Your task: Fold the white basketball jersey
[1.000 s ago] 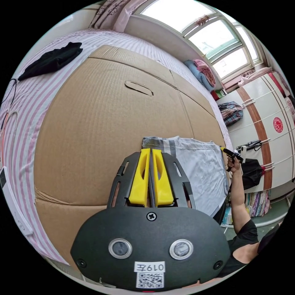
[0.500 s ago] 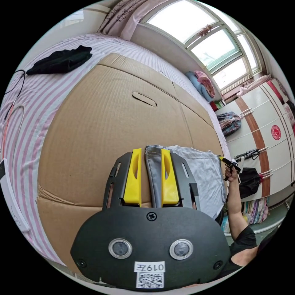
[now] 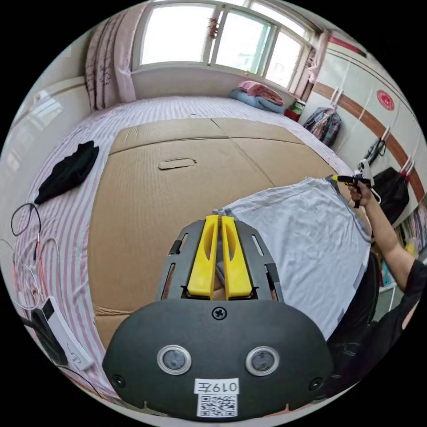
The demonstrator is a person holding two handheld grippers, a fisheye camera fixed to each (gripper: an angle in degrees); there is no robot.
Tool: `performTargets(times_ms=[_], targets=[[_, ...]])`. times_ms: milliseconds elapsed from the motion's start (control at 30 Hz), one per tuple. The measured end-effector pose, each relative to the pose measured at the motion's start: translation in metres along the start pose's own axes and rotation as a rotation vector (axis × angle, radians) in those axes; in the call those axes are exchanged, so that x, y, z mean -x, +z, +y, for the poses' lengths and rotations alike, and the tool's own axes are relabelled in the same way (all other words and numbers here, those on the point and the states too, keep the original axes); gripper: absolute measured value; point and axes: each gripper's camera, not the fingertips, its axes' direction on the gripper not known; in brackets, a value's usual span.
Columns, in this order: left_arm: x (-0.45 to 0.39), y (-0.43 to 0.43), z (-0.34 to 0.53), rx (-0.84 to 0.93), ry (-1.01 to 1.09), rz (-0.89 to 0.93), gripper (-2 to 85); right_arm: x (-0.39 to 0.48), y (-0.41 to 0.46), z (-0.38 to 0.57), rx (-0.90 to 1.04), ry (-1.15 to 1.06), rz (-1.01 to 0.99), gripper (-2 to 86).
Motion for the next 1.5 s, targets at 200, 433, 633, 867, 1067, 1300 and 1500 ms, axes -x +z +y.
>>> performTargets(times_ms=[200,433,633,867,1067,1300,1500], targets=[[-0.006,-0.008,-0.002,-0.005,-0.001,-0.107,1.4,-0.001,0.005,0.006,-0.012,0.018,0.008,-0.8],[0.015,0.018,-0.009,0.151,-0.179,-0.116,2.4,-0.008,0.024,0.015,0.007,0.083,0.043,-0.8],[0.018,0.015,-0.004,0.141,-0.267,-0.062,6.7,-0.001,0.040,0.024,0.026,0.077,0.082,-0.8],[0.022,0.009,0.005,0.124,-0.292,-0.063,6.0,0.004,0.060,0.045,0.013,0.090,0.074,-0.7],[0.004,0.006,0.006,0.122,-0.261,-0.107,6.2,0.019,0.077,0.064,0.049,0.041,0.110,0.3],[0.018,-0.024,0.026,0.023,-0.356,-0.082,7.3,0.049,0.061,0.095,-0.059,-0.078,0.169,4.9],[-0.030,-0.103,0.050,-0.492,-0.172,0.095,2.7,0.170,0.018,0.177,-0.556,-0.515,0.311,1.3]])
